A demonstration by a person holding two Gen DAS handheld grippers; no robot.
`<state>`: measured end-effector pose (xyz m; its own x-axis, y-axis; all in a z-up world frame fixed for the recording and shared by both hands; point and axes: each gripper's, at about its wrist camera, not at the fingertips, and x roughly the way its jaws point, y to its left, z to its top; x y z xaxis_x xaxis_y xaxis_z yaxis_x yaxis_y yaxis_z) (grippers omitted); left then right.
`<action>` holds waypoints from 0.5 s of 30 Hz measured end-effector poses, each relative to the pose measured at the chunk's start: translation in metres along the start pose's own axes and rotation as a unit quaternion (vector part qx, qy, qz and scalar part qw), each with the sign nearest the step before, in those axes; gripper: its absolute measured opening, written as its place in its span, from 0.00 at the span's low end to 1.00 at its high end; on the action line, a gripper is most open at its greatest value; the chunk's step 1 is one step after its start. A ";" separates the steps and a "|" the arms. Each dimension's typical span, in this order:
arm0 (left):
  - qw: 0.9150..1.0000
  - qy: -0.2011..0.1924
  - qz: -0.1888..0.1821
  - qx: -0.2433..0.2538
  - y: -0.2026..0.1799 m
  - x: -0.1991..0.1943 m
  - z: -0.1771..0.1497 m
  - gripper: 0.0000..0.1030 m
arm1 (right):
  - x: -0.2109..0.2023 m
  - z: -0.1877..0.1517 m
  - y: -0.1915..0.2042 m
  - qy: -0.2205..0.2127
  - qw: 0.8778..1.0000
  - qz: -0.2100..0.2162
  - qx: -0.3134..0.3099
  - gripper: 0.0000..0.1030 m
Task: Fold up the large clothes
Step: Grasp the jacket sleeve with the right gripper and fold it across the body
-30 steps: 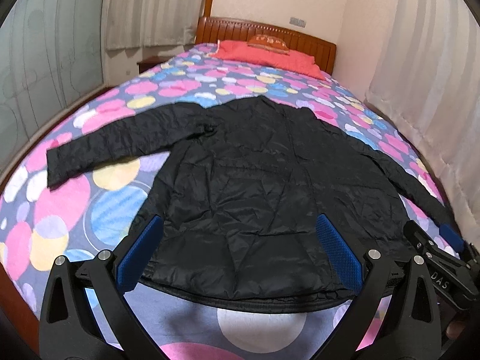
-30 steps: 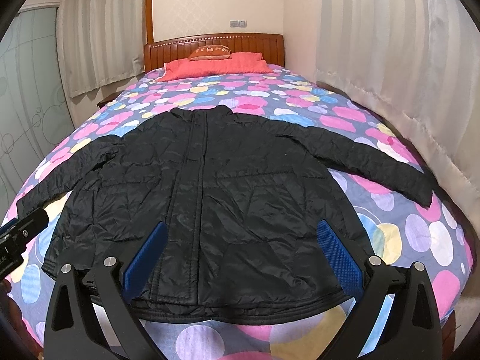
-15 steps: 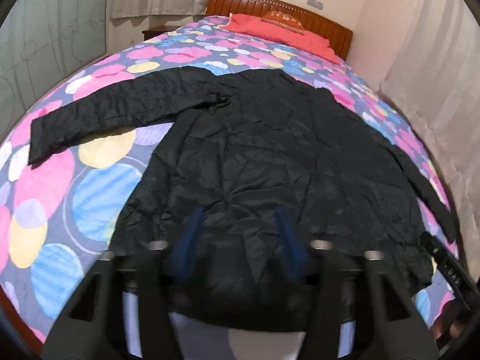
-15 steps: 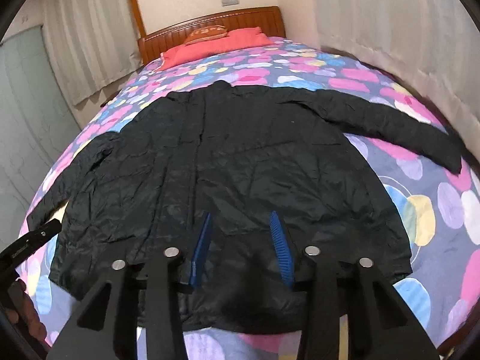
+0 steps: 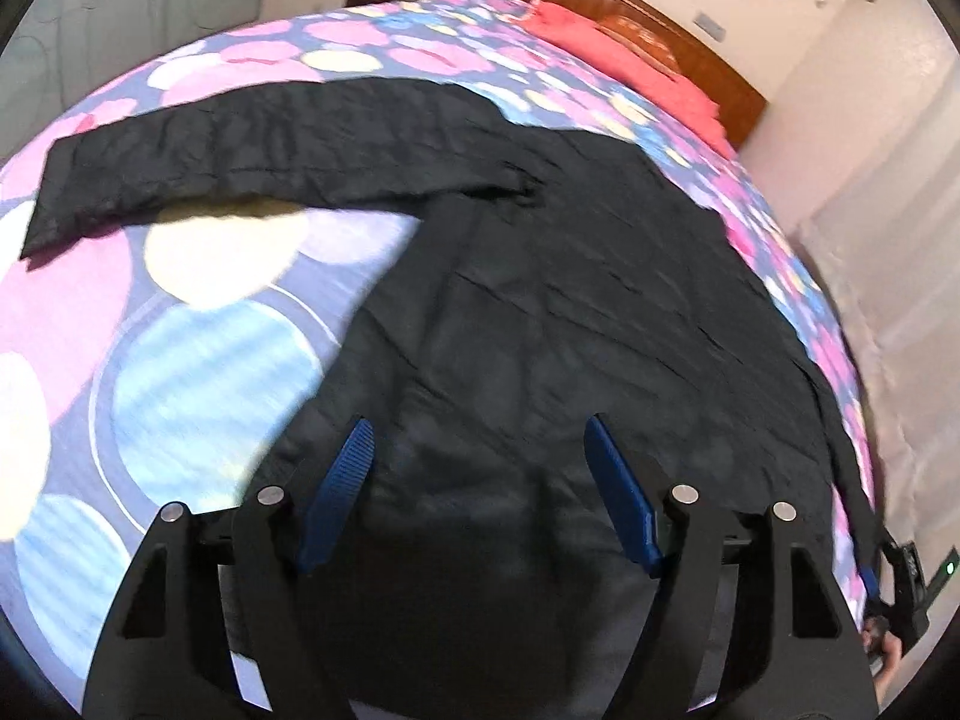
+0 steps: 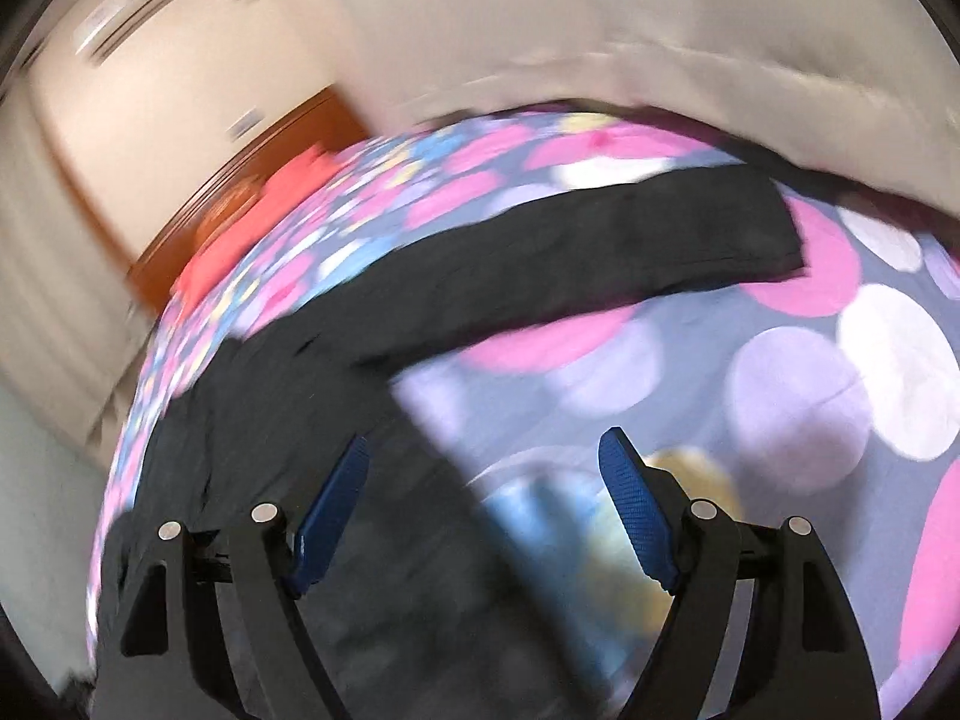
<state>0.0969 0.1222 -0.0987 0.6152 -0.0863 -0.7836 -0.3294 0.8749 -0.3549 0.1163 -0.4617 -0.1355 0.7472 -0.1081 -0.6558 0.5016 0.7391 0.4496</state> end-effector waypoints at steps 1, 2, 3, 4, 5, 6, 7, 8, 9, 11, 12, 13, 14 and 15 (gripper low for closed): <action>1.000 -0.006 0.010 -0.004 0.005 0.001 0.003 0.78 | 0.006 0.006 -0.011 -0.003 1.000 0.000 0.020 0.76; 1.000 -0.014 0.021 -0.010 0.009 0.002 0.007 0.86 | 0.013 0.015 -0.026 -0.007 0.999 0.000 0.047 0.76; 0.999 -0.027 0.034 -0.021 0.016 0.001 0.010 0.87 | 0.020 0.021 -0.036 -0.009 0.998 0.000 0.065 0.75; 0.998 -0.032 0.039 -0.029 0.022 0.002 0.012 0.87 | 0.026 0.027 -0.046 -0.010 0.997 0.002 0.082 0.75; 0.997 -0.034 0.051 -0.038 0.029 0.004 0.016 0.87 | 0.034 0.033 -0.059 -0.013 0.994 0.010 0.106 0.74; 0.997 -0.035 0.061 -0.044 0.036 0.006 0.018 0.87 | 0.041 0.038 -0.069 -0.015 0.992 0.017 0.126 0.70; 0.995 -0.035 0.073 -0.051 0.042 0.008 0.020 0.87 | 0.047 0.041 -0.077 -0.016 0.989 0.024 0.145 0.67; 0.995 -0.035 0.081 -0.056 0.048 0.009 0.021 0.87 | 0.052 0.044 -0.084 -0.015 0.986 0.030 0.162 0.63; 0.993 -0.037 0.093 -0.064 0.055 0.011 0.022 0.87 | 0.059 0.046 -0.092 -0.014 0.982 0.042 0.185 0.62; 0.990 -0.037 0.110 -0.077 0.068 0.015 0.023 0.87 | 0.067 0.047 -0.102 -0.016 0.975 0.056 0.216 0.61; 0.989 -0.038 0.117 -0.085 0.074 0.017 0.022 0.87 | 0.070 0.049 -0.105 -0.023 0.972 0.061 0.224 0.61; 0.988 -0.038 0.122 -0.089 0.079 0.016 0.019 0.87 | 0.071 0.052 -0.104 -0.032 0.972 0.060 0.223 0.61; 0.987 -0.039 0.126 -0.093 0.083 0.018 0.019 0.87 | 0.072 0.055 -0.103 -0.040 0.973 0.055 0.221 0.61; 0.986 -0.039 0.128 -0.096 0.085 0.019 0.019 0.87 | 0.075 0.058 -0.105 -0.046 0.972 0.053 0.224 0.61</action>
<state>0.0942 0.2041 -0.1343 0.5445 0.1688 -0.8216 -0.6055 0.7569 -0.2458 0.1453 -0.5861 -0.1965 0.8309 -0.1208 -0.5431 0.5431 0.3886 0.7444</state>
